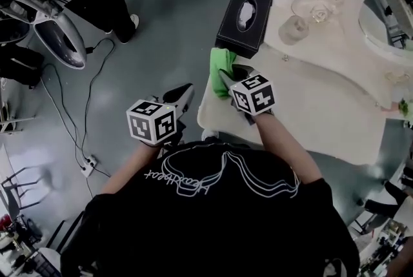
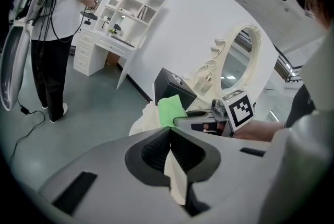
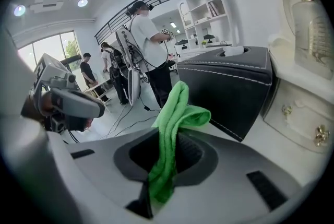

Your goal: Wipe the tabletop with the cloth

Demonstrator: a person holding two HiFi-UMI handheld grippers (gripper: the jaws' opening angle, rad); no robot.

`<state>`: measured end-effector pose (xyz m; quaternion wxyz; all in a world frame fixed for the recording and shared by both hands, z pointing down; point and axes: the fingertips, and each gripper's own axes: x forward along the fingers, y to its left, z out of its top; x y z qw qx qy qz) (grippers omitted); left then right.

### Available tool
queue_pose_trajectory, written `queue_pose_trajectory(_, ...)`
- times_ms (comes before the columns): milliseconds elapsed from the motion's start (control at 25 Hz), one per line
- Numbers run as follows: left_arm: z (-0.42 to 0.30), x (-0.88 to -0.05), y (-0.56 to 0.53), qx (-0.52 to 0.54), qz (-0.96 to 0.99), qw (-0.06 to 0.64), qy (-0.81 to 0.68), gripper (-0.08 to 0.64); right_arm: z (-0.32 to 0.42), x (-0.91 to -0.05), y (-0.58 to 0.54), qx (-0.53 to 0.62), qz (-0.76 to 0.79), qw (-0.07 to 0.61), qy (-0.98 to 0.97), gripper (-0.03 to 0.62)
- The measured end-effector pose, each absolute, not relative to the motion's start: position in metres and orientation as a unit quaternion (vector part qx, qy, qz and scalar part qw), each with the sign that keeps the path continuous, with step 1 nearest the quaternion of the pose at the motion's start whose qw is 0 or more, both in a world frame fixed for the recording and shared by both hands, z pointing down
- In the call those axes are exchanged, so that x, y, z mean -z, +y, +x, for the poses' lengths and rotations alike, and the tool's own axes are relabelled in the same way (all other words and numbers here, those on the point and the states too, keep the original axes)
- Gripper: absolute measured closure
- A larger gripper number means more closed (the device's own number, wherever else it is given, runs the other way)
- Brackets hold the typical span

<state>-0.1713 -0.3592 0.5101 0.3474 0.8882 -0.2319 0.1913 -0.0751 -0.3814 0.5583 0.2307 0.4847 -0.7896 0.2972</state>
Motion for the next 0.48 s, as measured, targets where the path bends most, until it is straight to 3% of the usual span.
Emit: queue_pose_trajectory(480, -0.159, -0.511, -0.369, -0.195, 0.888, 0.348, -0.231, 0.555, -0.064, -0.564, -0.379, -0.296, 0.496, 0.260, -0.774, 0.534)
